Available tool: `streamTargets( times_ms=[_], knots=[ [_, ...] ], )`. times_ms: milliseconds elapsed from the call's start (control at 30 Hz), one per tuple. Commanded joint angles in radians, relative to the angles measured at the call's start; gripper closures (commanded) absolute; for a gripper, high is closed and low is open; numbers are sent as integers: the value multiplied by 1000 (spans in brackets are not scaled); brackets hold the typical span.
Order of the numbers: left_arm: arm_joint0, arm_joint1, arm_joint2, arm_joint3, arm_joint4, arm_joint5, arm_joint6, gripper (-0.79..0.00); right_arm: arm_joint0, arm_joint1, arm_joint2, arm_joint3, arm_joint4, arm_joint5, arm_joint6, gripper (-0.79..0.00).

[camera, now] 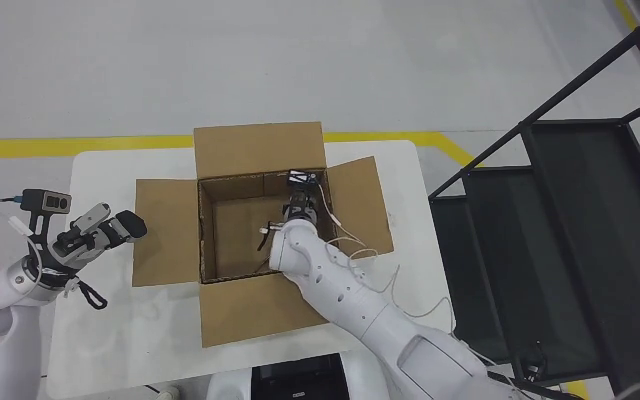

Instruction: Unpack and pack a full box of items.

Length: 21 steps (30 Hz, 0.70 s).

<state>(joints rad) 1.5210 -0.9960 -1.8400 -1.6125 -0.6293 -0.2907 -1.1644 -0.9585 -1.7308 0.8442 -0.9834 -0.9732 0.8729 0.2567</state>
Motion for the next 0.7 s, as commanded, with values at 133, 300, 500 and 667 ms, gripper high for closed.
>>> streamTargets(
  times_ms=[133,300,500,667],
  knots=[
    [0,0,0,0,0,0,0,-785,31,-22,10,69,47,-13,-31,-172],
    [0,0,0,0,0,0,0,-785,53,-40,20,121,87,-20,-61,-172],
    [0,0,0,0,0,0,0,-785,74,-60,31,176,126,-30,-103,-191],
    [0,0,0,0,0,0,0,-785,86,-76,41,213,150,-28,-150,-179]
  ],
)
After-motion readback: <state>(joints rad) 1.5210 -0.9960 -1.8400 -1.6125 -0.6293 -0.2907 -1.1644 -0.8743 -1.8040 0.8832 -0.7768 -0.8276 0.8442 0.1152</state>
